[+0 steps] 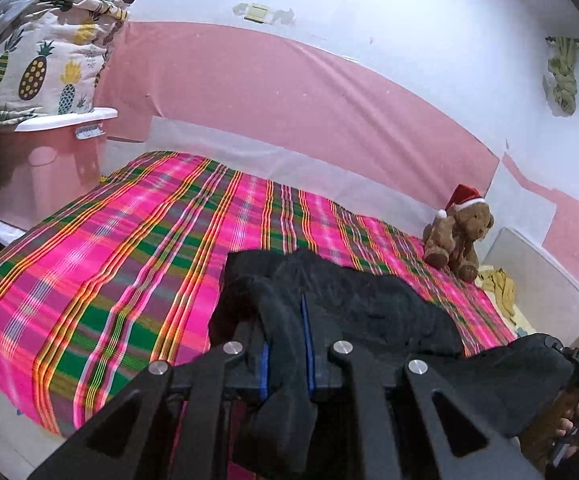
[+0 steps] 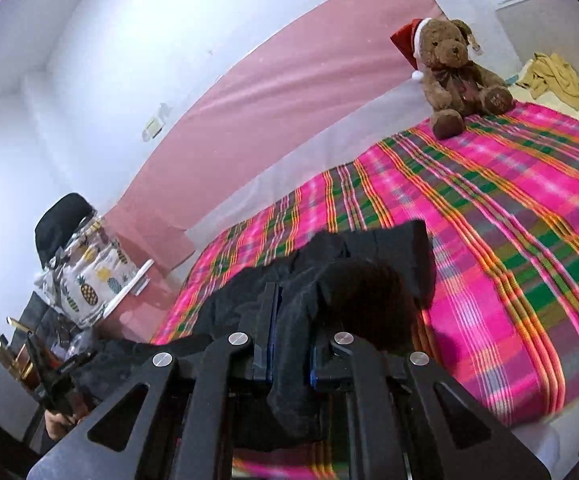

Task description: Fold large clothes

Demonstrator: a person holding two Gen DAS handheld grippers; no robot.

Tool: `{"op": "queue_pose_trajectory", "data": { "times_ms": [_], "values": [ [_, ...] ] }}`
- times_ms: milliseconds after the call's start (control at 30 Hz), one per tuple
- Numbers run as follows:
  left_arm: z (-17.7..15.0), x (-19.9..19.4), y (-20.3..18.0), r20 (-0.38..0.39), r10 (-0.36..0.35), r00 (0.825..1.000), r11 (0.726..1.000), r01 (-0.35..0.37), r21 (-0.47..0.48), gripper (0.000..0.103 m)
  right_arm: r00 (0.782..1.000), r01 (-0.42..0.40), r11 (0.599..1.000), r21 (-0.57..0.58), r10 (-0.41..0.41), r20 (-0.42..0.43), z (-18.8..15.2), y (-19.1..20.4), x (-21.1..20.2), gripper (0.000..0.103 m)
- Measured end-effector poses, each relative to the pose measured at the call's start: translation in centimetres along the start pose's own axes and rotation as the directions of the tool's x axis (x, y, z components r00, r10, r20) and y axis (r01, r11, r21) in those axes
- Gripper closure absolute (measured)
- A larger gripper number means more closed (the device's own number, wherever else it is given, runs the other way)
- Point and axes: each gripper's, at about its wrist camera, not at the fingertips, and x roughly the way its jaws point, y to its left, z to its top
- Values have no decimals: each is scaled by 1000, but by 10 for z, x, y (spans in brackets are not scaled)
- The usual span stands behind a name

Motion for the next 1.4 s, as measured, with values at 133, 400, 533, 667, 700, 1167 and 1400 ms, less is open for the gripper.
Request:
{"op": "queue_pose_trajectory", "data": {
  "times_ms": [133, 400, 533, 667, 700, 1167, 1400],
  "values": [
    [29, 33, -3, 5, -5, 1000, 1000, 5, -9, 90, 1000, 17, 1000, -15, -17, 10, 30, 1, 29, 92],
    [88, 154, -8, -61, 43, 997, 999, -43, 3, 89, 991, 120, 993, -3, -120, -58, 96, -19, 139, 92],
    [89, 234, 3, -158, 100, 982, 995, -99, 11, 89, 968, 203, 979, 13, -199, -154, 101, -48, 208, 91],
    [59, 302, 23, -273, 138, 952, 990, -144, 0, 88, 927, 279, 960, 13, -266, -265, 85, -81, 270, 90],
    [50, 313, 27, -284, 140, 948, 989, -147, -5, 87, 920, 288, 957, 23, -270, -283, 78, -91, 282, 90],
    [82, 293, 36, -217, -9, 976, 988, -25, -153, 58, 961, 170, 982, 87, -146, -236, 90, -86, 273, 54],
    [112, 269, 34, -113, 46, 993, 987, -62, -149, 41, 975, 156, 982, 110, -135, -178, 107, -73, 261, 39]
  ]
}}
